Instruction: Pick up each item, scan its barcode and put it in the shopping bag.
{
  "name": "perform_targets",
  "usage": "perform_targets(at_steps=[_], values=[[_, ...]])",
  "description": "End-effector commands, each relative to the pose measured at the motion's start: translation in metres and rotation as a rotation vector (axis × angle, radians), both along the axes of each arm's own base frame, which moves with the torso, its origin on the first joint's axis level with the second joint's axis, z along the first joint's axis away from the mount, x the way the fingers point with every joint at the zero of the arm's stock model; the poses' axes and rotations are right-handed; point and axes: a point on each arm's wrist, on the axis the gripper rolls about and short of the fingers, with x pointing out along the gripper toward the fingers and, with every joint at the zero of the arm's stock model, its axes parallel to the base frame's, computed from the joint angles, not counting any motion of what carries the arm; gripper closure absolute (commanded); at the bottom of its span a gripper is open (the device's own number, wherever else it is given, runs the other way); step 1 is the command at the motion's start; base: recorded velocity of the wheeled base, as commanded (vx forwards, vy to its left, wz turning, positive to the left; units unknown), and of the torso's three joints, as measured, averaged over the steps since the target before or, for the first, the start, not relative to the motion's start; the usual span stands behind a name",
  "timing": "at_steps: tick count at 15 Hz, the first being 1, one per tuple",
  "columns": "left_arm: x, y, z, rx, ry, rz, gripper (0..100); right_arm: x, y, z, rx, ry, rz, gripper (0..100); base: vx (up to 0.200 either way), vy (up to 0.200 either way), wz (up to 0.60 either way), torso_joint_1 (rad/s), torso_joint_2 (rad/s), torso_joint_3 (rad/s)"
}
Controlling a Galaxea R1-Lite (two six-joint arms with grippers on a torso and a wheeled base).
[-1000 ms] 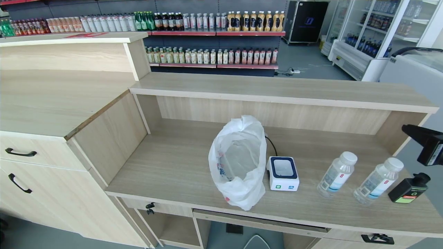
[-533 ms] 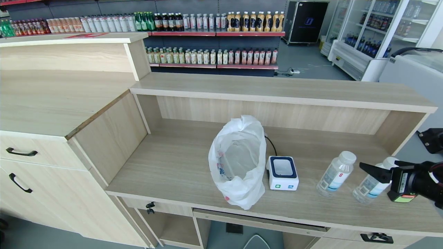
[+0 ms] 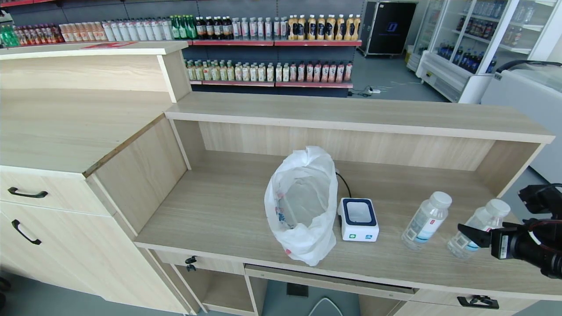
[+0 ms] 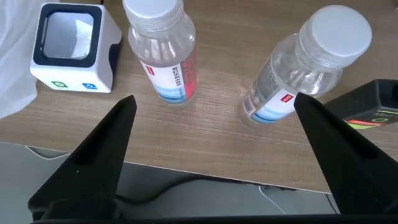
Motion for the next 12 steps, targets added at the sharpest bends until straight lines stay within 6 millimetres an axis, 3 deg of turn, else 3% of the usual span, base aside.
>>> perform_targets(at_steps=[1, 6, 12], values=[[0.000, 0.000, 0.000, 0.000, 0.001, 0.000, 0, 0.013, -0.002, -0.022, -0.004, 0.067, 0.021, 0, 0.000, 0.000, 0.00, 0.000, 0.00, 0.000], [0.000, 0.000, 0.000, 0.000, 0.001, 0.000, 0, 0.030, -0.004, -0.041, -0.036, 0.096, 0.052, 0, 0.000, 0.000, 0.00, 0.000, 0.00, 0.000], [0.000, 0.000, 0.000, 0.000, 0.001, 0.000, 0, 0.060, 0.011, -0.054, -0.073, 0.043, 0.198, 0, 0.000, 0.000, 0.00, 0.000, 0.00, 0.000]])
